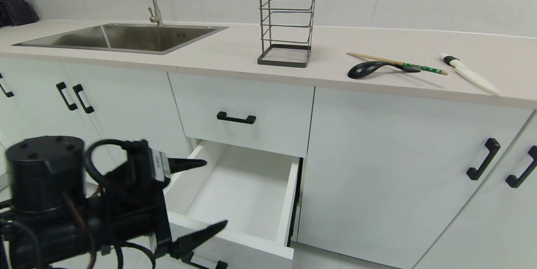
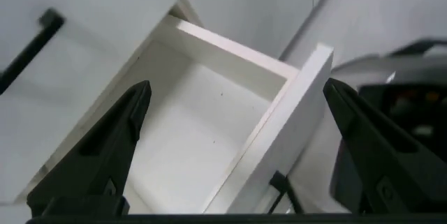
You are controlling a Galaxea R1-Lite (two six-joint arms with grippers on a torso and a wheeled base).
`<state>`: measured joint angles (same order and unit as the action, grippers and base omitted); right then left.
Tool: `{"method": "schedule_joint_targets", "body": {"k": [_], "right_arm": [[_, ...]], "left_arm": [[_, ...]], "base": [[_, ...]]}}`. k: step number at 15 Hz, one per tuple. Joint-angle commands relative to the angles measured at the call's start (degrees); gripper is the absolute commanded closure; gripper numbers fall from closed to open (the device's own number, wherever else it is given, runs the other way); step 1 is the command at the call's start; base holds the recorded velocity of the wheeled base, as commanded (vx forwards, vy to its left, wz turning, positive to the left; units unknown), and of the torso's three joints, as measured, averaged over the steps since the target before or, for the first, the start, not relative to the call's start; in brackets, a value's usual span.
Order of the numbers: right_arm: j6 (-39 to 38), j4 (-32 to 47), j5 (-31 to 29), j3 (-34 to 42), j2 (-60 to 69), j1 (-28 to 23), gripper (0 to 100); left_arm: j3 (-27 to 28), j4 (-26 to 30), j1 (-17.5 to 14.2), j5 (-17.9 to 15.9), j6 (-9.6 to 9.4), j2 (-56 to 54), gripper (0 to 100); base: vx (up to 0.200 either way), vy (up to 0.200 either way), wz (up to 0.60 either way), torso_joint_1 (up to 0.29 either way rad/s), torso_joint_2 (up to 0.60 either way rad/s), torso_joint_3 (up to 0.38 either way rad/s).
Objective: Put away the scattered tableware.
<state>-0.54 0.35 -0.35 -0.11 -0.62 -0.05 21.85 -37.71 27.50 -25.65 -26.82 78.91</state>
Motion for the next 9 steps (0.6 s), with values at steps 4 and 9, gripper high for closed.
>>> {"method": "schedule_joint_targets", "body": {"k": [4, 9], "right_arm": [[0.01, 0.0, 0.0, 0.02, -0.08, 0.05, 100], [0.01, 0.0, 0.0, 0.02, -0.08, 0.05, 100]], "left_arm": [[-7.87, -10.37, -19.15, 0.07, 7.83, -10.0, 0], [-17.36, -19.42, -28.03, -0.1, 8.71, -19.85, 0]], "base": [[0.0, 0.0, 0.0, 0.0, 0.0, 0.0], [0.0, 0.0, 0.0, 0.0, 0.0, 0.0]]}}
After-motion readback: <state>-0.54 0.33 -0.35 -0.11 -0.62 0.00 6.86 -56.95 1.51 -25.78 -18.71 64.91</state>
